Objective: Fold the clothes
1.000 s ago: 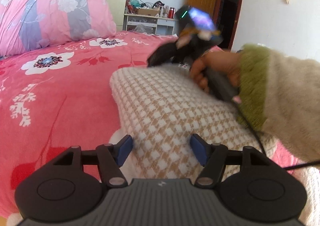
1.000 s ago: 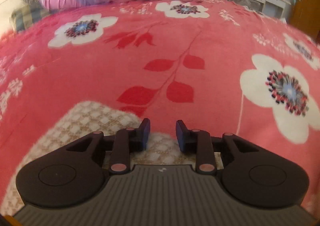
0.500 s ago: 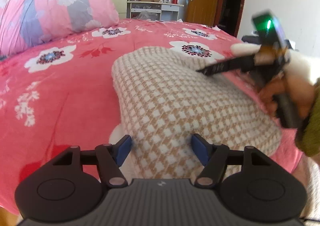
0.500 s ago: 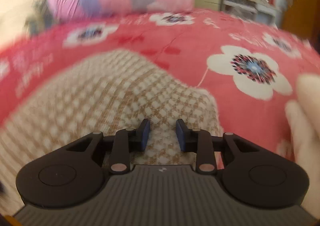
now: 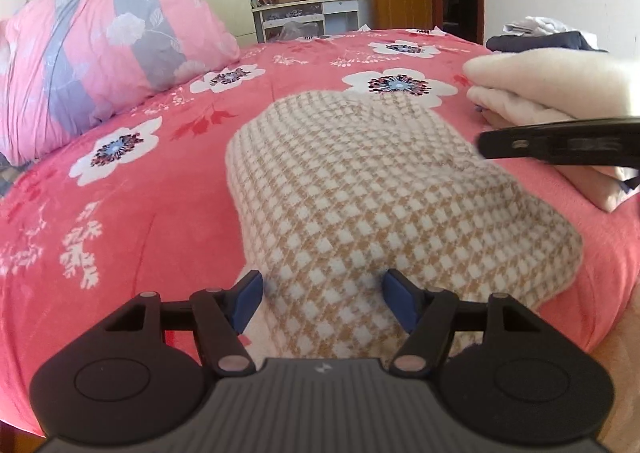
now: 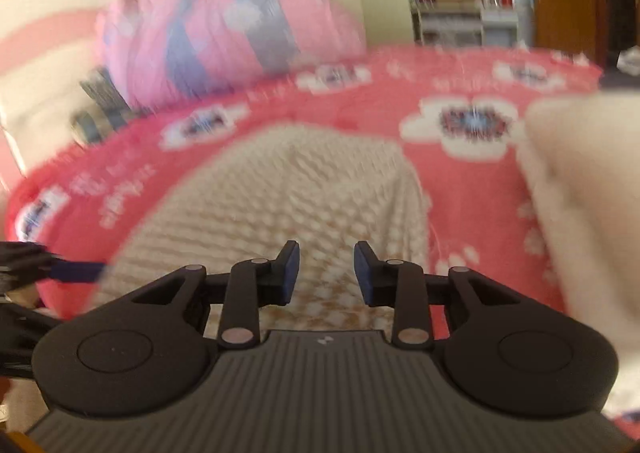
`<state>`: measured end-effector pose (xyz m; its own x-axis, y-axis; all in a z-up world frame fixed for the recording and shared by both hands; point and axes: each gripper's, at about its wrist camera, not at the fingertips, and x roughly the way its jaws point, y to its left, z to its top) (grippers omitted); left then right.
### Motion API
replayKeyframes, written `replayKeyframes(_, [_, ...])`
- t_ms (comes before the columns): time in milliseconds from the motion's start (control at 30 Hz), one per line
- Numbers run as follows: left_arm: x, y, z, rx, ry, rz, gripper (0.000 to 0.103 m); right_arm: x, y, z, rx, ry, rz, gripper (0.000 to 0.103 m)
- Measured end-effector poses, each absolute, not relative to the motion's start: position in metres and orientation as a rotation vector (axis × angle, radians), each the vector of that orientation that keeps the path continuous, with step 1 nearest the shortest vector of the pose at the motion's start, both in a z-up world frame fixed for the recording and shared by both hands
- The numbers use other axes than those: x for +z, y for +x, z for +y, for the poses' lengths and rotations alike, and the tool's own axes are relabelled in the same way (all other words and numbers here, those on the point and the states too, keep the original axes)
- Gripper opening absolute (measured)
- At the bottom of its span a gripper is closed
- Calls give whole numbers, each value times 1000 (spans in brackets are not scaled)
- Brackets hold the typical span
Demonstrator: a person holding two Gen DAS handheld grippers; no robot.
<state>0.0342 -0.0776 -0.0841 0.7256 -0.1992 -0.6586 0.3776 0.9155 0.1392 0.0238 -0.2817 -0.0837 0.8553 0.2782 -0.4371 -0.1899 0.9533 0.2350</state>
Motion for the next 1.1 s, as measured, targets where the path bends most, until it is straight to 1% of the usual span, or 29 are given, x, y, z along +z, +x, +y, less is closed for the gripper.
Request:
replayKeyframes(100, [-84,35,-82,-323,282,700,69,-111,12,-279,238,117,561,30])
replayKeyframes(133, [-84,34,-84,-320,296,698,69,-125,12,-275,191,49,609,31])
replayKeyframes(167, [-84,33,-86,-315,312,694,69,-131,6,-276,183,53,599,31])
replayKeyframes(233, [-83,33,-88,-313,340,686,69,-121,-8,-283,185,148,568,31])
replayKeyframes(333, [-84,33,-92,-307,348,692,69,-113,-29,-283,243,149,464,31])
replayKeyframes(433, [-83,33,-96,-305,363,698,69,-138,-27,-275,219,82,540,33])
replayKeyframes(467, [-82,32,-98,-300,373,696,69,-143,-27,-275,209,76,523,33])
replayKeyframes(1100, [-82,27,-114,-254,440,710,69,-150,-30,-276,213,136,469,39])
